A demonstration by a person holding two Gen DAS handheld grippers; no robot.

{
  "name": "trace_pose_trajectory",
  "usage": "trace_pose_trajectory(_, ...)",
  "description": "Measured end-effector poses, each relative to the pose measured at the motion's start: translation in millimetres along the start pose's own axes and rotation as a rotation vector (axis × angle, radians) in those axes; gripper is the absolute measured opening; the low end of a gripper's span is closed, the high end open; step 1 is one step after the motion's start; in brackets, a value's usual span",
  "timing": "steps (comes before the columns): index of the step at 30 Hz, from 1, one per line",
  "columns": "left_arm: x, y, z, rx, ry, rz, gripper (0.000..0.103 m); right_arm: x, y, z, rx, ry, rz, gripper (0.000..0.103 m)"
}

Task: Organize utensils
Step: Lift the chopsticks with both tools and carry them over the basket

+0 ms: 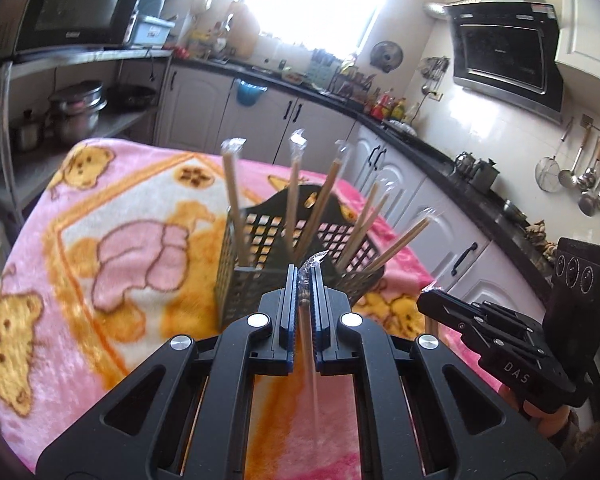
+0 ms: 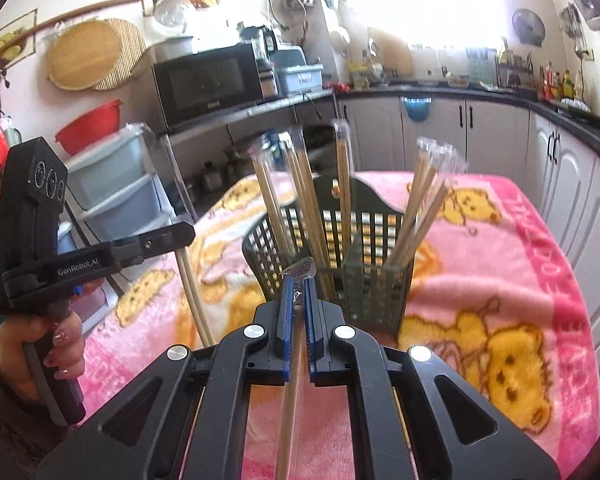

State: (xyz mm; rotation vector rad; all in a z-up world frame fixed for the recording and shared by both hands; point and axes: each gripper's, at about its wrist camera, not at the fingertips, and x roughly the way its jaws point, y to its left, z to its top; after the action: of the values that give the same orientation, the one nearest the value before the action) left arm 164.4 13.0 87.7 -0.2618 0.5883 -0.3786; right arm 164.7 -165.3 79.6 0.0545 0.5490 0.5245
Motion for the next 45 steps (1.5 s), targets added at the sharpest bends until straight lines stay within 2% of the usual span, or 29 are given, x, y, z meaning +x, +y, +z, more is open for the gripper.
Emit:
trace_pose_trajectory(26, -26.8, -60.2, 68.9, 0.133, -0.138, -0.078, 0.003, -57.7, -9.2, 65.1, -0.031, -0.253, -0.026, 0.006)
trace_pose_trajectory(33, -26.8, -65.9, 90.3, 0.160, -0.170, -0.076, 0.003, -69.8, -13.8, 89.1, -0.036, -0.328, -0.038, 0.006)
trace_pose_trajectory(45, -28.8, -72.5, 130.1, 0.177, -0.234, -0.065, 0.003, -76.2, -16.6, 122.2, -0.040, -0.404, -0.037, 0.006)
